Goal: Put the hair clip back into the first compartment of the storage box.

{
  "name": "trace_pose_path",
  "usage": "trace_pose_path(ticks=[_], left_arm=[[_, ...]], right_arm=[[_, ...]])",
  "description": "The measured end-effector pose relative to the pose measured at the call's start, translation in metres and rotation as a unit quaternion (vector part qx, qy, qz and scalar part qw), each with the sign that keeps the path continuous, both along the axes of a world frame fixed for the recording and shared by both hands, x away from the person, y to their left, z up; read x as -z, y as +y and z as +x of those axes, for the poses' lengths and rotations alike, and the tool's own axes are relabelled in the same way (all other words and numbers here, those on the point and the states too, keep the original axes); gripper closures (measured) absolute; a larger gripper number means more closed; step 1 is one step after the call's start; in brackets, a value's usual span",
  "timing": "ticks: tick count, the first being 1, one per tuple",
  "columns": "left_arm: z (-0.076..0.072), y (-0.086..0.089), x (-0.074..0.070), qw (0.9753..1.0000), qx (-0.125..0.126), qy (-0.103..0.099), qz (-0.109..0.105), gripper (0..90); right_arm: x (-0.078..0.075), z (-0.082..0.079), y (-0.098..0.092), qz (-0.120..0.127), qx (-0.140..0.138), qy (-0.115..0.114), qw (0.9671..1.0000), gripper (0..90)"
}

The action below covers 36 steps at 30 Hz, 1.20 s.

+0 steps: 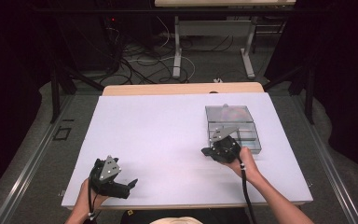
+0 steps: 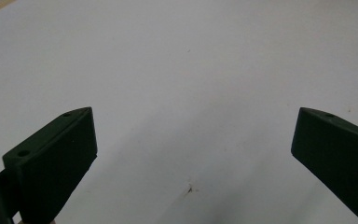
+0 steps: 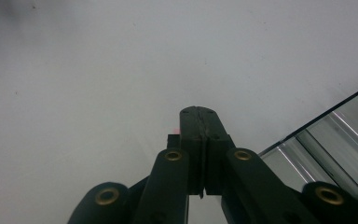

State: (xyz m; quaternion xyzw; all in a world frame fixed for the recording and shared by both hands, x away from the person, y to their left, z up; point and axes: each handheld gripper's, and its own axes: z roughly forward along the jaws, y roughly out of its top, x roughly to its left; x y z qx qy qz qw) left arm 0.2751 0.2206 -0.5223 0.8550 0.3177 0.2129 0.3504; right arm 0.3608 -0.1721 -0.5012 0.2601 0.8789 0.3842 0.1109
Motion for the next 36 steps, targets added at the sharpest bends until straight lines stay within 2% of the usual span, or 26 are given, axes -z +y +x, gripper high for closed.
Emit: trace_pose_path(ticks=[10,28,35,36], left_arm=[[0.0,0.0,0.0,1.0,0.0,0.0,0.0,0.3],[0.0,0.0,0.0,1.0,0.002,0.001,0.004,0.3],[0.0,0.0,0.0,1.0,0.001,0.001,0.003,0.2],[0.0,0.0,0.0,1.0,0.001,0.002,0.003,0.3]], right_arm=[[-0.008,0.002,-0.009,0.004,0.008,-0.008,0.9999,90.0],[-0.012,0.007,-0.023,0.01,0.03,-0.022,0.9993,90.0],[-0.014,0.01,-0.029,0.01,0.04,-0.019,0.999,90.0],[-0.014,0.011,-0.03,0.012,0.043,-0.025,0.9987,90.0]])
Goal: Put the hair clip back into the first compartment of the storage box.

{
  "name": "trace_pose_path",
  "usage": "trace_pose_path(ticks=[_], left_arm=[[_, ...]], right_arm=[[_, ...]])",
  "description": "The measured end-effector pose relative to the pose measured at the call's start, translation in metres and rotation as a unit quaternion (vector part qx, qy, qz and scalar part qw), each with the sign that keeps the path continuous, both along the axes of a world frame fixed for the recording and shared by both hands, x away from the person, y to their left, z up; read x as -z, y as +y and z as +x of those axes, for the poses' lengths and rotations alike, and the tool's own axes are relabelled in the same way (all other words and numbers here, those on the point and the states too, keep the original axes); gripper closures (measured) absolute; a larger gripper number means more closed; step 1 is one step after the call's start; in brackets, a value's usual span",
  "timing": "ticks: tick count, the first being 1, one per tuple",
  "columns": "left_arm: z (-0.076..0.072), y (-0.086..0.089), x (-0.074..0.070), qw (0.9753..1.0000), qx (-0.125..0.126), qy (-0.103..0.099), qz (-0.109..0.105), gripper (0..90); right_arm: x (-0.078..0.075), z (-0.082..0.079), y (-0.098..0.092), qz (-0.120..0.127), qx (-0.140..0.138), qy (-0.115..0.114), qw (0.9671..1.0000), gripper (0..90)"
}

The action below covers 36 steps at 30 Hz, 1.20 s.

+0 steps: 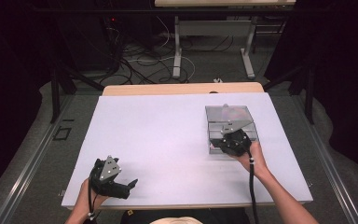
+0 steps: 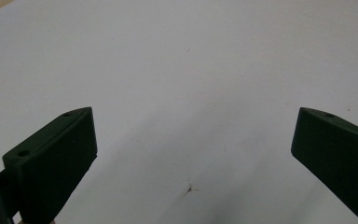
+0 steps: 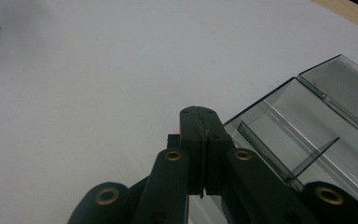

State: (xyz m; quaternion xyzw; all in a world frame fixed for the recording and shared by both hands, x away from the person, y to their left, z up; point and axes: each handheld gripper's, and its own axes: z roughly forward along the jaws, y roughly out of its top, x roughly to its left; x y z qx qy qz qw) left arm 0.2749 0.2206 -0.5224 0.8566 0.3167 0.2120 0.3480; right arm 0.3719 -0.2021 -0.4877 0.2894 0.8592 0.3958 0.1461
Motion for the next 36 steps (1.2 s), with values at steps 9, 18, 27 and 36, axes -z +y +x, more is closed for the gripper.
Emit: trace_pose_path(ticks=[9,18,27,36], left_arm=[[0.0,0.0,0.0,1.0,0.001,0.0,0.0,0.3],[0.0,0.0,0.0,1.0,0.001,0.001,0.001,0.2],[0.0,0.0,0.0,1.0,0.001,0.001,0.0,0.2],[0.0,0.0,0.0,1.0,0.0,0.0,0.0,0.3]], right_arm=[[0.0,0.003,-0.004,0.001,0.01,-0.004,0.9999,90.0],[0.001,0.006,-0.009,0.001,0.019,-0.004,0.9998,90.0],[-0.001,0.009,-0.014,0.0,0.028,-0.007,0.9996,90.0],[0.0,0.012,-0.019,0.003,0.04,-0.01,0.9991,90.0]])
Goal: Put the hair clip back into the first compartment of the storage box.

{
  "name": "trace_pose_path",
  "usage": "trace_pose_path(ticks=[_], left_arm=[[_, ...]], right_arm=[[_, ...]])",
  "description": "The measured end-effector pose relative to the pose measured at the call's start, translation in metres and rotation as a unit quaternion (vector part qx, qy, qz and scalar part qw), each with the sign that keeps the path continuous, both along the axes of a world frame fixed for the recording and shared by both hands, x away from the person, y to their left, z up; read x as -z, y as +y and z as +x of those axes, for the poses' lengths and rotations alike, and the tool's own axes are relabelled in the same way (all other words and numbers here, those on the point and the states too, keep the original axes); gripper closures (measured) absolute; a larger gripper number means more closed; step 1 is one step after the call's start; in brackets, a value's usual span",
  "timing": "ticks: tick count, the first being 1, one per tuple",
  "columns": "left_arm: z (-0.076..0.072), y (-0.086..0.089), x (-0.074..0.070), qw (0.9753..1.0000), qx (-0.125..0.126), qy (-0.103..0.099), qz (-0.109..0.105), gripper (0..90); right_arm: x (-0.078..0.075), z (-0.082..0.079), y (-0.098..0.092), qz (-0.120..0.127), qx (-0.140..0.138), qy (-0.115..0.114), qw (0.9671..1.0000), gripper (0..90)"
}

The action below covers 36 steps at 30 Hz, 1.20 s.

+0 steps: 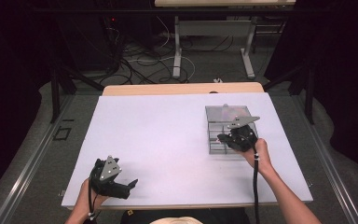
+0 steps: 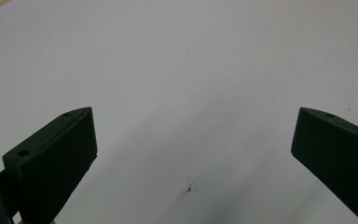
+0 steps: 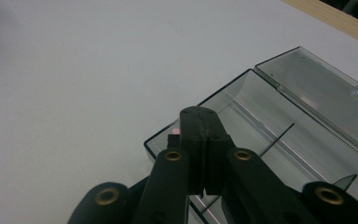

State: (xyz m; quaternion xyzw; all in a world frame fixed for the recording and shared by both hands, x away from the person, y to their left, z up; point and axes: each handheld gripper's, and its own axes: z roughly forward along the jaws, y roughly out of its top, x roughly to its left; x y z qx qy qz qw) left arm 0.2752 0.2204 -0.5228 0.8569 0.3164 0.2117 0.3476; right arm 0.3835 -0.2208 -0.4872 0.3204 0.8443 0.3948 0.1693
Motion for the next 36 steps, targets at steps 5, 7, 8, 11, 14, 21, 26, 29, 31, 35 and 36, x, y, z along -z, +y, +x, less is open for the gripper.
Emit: trace_pose_path(ticks=[5,7,8,11,14,21,26,29,31,35,36], left_arm=[[0.0,0.0,0.0,1.0,0.0,0.0,0.0,0.3],[0.0,0.0,0.0,1.0,0.0,0.0,0.0,0.3],[0.0,0.0,0.0,1.0,0.0,0.0,0.0,0.3],[0.0,0.0,0.0,1.0,0.0,0.0,0.0,0.3],[0.0,0.0,0.0,1.0,0.0,0.0,0.0,0.2],[0.0,0.0,0.0,1.0,0.0,0.0,0.001,0.3],[0.001,0.0,0.0,1.0,0.002,-0.005,0.005,0.2],[0.001,0.0,0.0,1.0,0.002,-0.004,0.004,0.2],[0.001,0.0,0.0,1.0,0.002,-0.005,0.004,0.2],[0.001,0.0,0.0,1.0,0.002,0.0,0.003,0.2],[0.001,0.0,0.0,1.0,0.002,0.0,0.003,0.2]], right_arm=[[0.0,0.002,-0.003,-0.002,0.009,0.001,1.0,90.0],[0.0,0.003,-0.003,-0.003,0.01,0.001,0.9999,90.0],[0.0,0.003,-0.004,-0.004,0.015,-0.002,0.9999,90.0],[-0.001,0.004,-0.005,-0.003,0.018,-0.005,0.9998,90.0],[-0.001,0.005,-0.005,-0.004,0.019,-0.007,0.9998,90.0],[-0.001,0.006,-0.004,-0.01,0.026,-0.009,0.9996,90.0],[-0.001,0.009,-0.004,-0.015,0.029,-0.015,0.9994,90.0],[-0.001,0.011,-0.003,-0.014,0.031,-0.015,0.9993,90.0],[-0.001,0.012,-0.002,-0.012,0.032,-0.017,0.9993,90.0],[-0.001,0.015,-0.002,-0.014,0.036,-0.02,0.999,90.0],[-0.001,0.015,-0.002,-0.014,0.036,-0.02,0.999,90.0]])
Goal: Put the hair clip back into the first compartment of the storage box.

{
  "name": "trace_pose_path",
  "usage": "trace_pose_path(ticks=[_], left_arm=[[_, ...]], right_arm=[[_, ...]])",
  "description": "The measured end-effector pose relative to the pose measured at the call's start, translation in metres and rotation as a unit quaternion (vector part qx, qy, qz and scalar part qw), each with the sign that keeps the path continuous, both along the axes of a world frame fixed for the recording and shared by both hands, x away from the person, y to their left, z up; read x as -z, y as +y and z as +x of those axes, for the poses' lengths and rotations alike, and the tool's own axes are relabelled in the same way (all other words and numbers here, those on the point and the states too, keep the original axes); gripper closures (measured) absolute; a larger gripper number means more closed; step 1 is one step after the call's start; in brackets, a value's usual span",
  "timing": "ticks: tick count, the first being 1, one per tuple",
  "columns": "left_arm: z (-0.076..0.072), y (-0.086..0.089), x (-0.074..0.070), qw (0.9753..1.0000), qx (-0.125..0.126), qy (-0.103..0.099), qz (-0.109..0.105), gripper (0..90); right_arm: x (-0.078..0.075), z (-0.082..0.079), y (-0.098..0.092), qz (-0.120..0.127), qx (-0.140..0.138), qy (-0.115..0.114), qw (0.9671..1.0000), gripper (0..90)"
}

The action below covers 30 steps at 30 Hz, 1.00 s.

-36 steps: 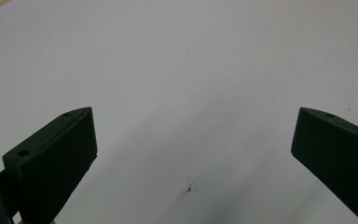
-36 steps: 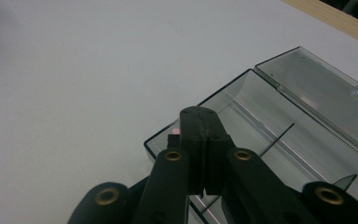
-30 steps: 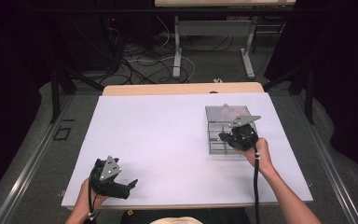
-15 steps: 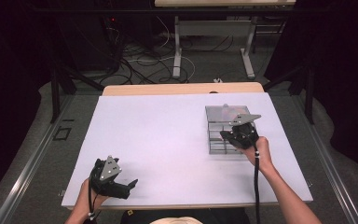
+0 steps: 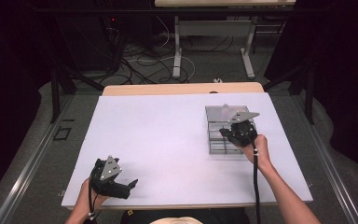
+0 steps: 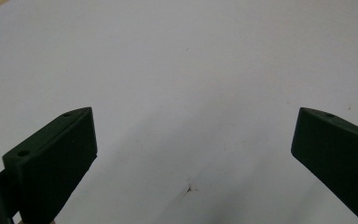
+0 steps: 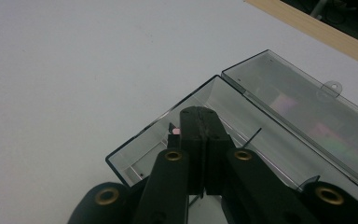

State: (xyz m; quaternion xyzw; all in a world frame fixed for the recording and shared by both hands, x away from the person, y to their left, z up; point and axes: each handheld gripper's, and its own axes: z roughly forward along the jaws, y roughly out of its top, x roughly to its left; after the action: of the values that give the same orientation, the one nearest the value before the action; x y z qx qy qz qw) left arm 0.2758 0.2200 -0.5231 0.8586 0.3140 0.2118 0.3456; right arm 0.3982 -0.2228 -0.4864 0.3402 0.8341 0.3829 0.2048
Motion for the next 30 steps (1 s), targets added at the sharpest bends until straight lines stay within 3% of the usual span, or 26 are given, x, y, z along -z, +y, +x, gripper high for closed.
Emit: trace_pose_path(ticks=[30], left_arm=[[0.0,0.0,0.0,1.0,0.002,0.002,0.002,0.2]], right_arm=[[0.01,0.014,0.008,-0.005,0.005,0.01,0.9999,89.9]])
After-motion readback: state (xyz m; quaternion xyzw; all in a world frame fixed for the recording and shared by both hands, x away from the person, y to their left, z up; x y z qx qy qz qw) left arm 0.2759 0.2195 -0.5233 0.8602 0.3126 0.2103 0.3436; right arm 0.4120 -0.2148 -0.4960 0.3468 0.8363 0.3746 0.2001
